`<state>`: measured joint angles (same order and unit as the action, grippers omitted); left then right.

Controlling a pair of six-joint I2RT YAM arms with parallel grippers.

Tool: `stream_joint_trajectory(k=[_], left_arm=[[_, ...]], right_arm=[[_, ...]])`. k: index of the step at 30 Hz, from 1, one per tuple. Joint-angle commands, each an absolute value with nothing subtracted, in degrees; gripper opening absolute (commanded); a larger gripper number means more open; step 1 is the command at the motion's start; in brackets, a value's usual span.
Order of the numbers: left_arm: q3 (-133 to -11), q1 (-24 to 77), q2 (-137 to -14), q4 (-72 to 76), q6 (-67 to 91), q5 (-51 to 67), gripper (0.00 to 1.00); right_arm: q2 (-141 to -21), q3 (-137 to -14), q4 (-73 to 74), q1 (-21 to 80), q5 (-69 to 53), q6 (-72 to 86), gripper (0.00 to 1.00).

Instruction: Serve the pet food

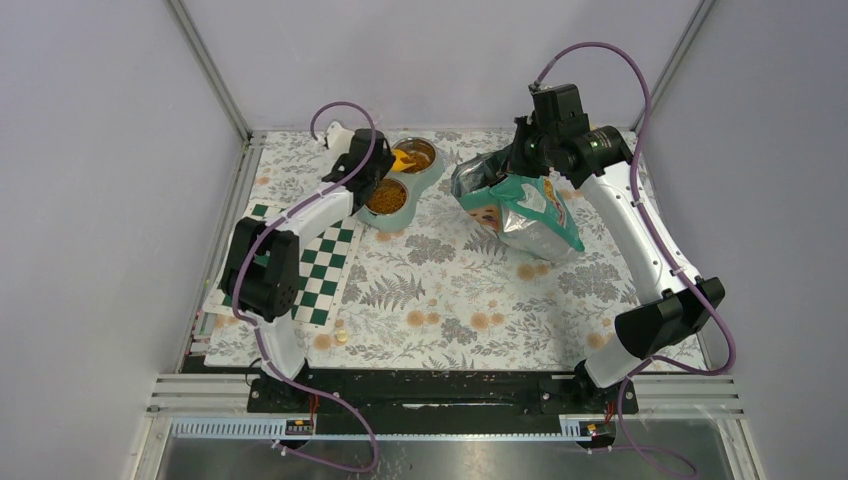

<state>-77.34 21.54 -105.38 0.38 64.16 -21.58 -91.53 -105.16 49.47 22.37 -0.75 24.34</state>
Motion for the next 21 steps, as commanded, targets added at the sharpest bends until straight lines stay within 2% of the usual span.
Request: stream_joint_trajectory(k=[1,15,21], left_arm=[[-84.08,22.93,-106.93,-2.39,58.69,-29.35,0.0],[-96.72,26.94,-109.87,-10.12,40.83,-36.18,0.0],[-96.35,27.4,-104.09,-9.92,36.79,-27.68,0.0]], right_arm=[[-87.73,-106.71,43.99,21.9,-1.42,24.2,0.0],[-86.56,-105.02,43.96,21.88,-1.41,24.86,0.0],[-86.05,-104.77,44.0,21.88,-1.45,25.05,0.0]])
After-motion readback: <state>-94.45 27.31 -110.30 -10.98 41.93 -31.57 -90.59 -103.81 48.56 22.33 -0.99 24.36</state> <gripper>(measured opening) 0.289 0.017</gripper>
